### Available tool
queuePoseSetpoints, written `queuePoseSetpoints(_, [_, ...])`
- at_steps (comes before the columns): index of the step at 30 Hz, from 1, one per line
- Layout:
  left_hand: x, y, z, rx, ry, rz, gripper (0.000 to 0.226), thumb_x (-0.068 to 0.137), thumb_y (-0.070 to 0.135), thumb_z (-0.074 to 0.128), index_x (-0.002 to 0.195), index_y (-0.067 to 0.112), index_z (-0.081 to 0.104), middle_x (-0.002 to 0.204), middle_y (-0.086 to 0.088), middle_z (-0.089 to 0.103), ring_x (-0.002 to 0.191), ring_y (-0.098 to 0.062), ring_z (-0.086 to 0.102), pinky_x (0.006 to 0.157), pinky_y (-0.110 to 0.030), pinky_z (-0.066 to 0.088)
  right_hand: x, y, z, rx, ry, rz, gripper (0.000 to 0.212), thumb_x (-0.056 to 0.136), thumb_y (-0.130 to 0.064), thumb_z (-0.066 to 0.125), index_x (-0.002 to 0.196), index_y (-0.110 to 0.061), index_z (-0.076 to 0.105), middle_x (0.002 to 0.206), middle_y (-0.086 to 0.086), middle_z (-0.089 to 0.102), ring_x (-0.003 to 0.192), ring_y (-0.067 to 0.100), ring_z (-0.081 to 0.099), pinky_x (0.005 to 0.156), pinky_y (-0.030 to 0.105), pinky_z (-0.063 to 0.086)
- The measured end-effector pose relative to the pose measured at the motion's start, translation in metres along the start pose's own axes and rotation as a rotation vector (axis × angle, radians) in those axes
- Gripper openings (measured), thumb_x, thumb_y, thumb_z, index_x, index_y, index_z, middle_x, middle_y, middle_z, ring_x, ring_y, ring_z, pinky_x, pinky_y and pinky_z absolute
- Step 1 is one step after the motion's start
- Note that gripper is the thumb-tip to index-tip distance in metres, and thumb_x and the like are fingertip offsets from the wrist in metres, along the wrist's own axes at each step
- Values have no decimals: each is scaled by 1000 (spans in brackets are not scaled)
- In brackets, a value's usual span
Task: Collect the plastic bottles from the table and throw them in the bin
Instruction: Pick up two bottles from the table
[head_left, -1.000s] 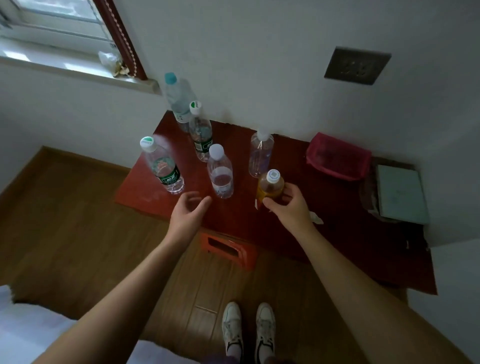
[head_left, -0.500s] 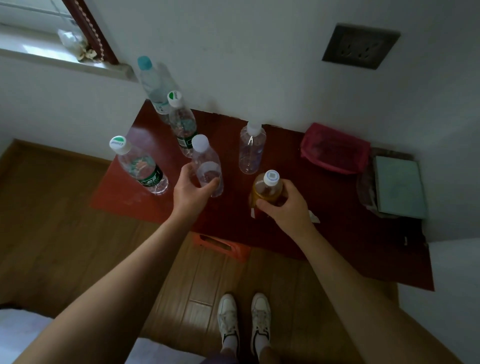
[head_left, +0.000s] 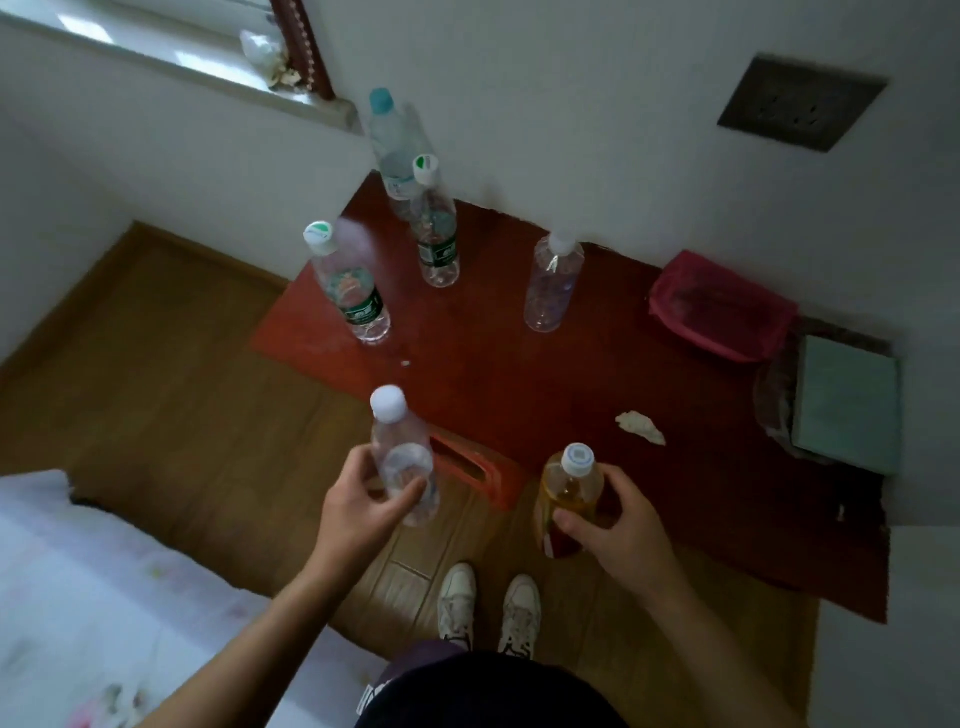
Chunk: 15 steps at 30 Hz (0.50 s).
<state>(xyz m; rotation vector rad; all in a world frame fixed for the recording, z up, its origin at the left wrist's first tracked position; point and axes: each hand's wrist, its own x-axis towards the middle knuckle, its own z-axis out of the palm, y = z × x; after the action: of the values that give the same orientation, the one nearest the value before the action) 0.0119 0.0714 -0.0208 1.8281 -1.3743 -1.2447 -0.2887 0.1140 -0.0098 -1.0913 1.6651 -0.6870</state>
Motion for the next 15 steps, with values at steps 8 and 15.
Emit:
queuePoseSetpoints(8, [-133, -80, -52, -70, 442, -290, 40, 78, 36, 85, 108, 27, 61, 105, 12, 71, 101, -5, 67, 86, -41, 60, -3, -17, 76, -128, -351, -87, 61, 72, -39, 84, 126, -38, 56, 119, -20, 60, 111, -2, 53, 89, 25, 44])
queuePoseSetpoints(15, [-235, -119, -74, -182, 822, -474, 51, 81, 37, 81, 125, 28, 57, 119, 13, 60, 110, -9, 60, 83, -27, 51, -13, -80, 166, -265, -664, -237, 43, 73, -34, 86, 102, -47, 58, 97, -22, 68, 95, -19, 58, 78, 14, 42])
